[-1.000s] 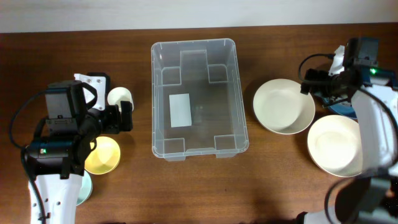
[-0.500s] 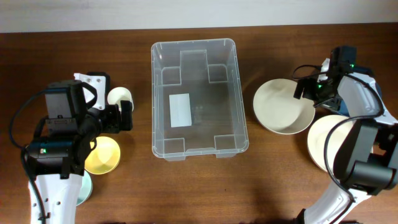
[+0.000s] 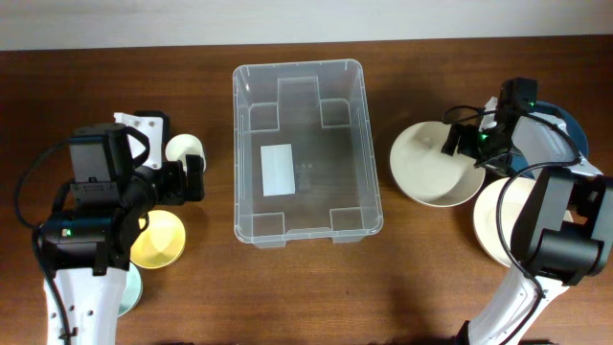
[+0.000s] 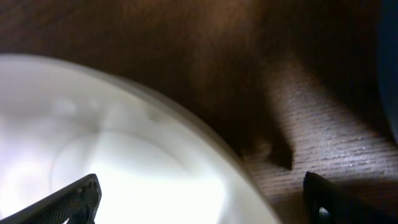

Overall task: Pack container
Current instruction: 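Move the right gripper over the cream bowl's rim, then grasp the cream bowl rim with the right gripper and lift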

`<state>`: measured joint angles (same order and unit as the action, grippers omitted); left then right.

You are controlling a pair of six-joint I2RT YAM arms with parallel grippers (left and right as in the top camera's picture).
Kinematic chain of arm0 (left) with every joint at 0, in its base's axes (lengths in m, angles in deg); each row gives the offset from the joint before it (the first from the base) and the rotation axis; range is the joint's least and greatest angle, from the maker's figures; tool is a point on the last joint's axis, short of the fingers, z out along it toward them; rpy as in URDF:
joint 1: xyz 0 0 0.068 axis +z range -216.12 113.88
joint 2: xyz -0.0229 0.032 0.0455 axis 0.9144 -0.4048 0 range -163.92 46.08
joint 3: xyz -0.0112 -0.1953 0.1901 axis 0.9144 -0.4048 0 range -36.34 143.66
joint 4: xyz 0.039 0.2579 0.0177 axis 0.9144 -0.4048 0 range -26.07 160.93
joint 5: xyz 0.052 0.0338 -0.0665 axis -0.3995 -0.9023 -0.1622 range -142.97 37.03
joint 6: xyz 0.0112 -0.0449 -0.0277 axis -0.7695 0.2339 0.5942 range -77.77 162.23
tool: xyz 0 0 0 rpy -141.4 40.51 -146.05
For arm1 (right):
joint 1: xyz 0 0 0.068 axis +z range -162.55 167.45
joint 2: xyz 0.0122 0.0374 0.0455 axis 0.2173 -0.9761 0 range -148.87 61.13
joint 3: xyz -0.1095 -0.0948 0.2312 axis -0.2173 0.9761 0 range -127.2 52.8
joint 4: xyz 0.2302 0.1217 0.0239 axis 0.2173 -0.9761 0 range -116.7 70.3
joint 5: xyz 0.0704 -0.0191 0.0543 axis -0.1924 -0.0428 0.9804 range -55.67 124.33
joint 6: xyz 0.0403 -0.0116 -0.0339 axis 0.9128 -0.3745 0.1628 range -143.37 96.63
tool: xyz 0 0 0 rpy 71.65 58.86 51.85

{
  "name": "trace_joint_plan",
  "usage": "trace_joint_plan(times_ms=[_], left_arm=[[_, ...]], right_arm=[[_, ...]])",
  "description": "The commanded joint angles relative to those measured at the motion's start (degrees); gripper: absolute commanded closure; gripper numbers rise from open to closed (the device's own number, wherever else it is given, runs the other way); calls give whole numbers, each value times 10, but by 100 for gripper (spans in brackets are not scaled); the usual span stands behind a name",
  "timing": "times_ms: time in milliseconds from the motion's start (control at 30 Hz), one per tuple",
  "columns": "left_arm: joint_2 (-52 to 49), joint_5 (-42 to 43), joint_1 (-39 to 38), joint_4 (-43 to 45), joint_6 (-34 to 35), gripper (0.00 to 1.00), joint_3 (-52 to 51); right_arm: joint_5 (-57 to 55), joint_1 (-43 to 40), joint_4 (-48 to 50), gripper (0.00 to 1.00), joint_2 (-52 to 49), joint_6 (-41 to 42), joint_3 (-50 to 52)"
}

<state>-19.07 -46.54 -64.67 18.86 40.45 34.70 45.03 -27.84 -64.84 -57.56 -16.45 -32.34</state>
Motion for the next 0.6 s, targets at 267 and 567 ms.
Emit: trace_joint_plan(times_ms=[267,567], left_arm=[[0,-2,1,1,5,0,11],[0,-2,1,-1,5,0,11]], right_arm=[[9,-2,2,42,-7,11,6],[-20,-2,5,42,-7,11,17]])
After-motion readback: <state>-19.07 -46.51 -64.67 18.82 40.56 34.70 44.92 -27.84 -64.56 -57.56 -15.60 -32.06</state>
